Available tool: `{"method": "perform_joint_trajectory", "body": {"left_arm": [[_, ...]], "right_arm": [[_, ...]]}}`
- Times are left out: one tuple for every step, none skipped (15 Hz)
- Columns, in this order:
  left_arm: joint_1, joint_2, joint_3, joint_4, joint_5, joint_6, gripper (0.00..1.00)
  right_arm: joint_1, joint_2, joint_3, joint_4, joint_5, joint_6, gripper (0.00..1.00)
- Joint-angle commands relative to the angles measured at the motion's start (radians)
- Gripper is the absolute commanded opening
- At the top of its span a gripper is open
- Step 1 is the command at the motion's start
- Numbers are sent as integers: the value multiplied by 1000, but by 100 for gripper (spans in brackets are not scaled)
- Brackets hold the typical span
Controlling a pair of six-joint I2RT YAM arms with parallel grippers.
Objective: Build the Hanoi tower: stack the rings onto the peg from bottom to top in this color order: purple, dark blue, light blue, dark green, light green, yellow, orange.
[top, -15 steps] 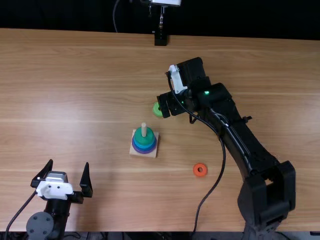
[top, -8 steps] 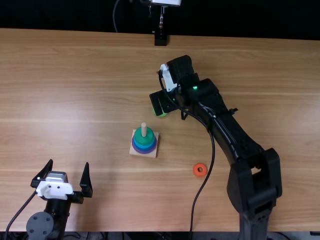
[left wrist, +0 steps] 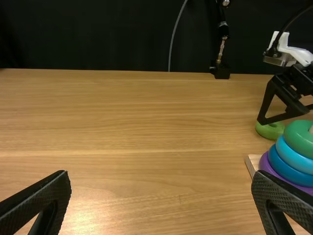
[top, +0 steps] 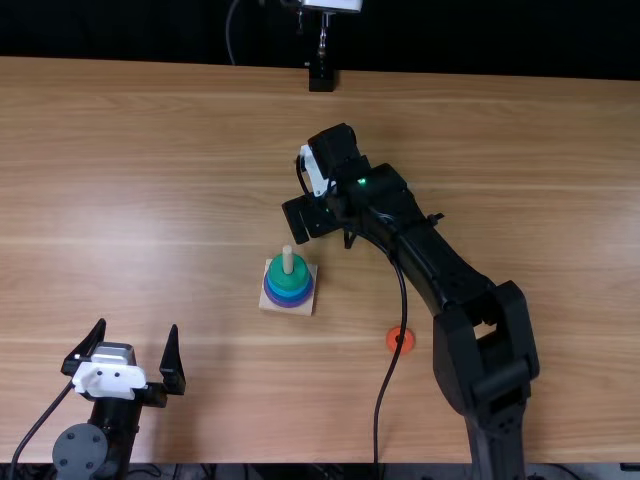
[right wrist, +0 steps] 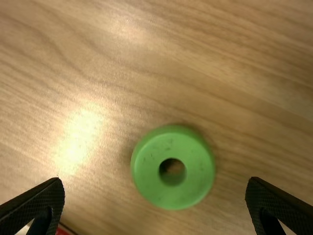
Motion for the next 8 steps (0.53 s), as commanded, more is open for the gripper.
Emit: {"method": "perform_joint_trajectory", "body": {"left_arm": [[10, -12, -45, -15, 9, 3, 100], [10, -12, -45, -13, 9, 3, 100], [10, -12, -45, -15, 9, 3, 100], [10, -12, -45, -15, 9, 3, 100], [10, -12, -45, -13, 9, 3, 100], [10, -12, -45, -15, 9, 3, 100], [10, -12, -45, -13, 9, 3, 100], [10, -12, -45, -13, 9, 3, 100]], "right_arm": [[9, 32, 29, 2, 75, 14, 100], [9, 42, 29, 4, 82, 14, 100], [9, 48, 29, 2, 82, 14, 100], [9, 49, 29, 2, 82, 14, 100], [9, 51, 31, 2, 82, 14, 100], [9, 51, 33, 2, 82, 14, 100], [9, 60, 48, 0, 82, 16, 100], [9, 74, 62, -3, 82, 14, 100]]}}
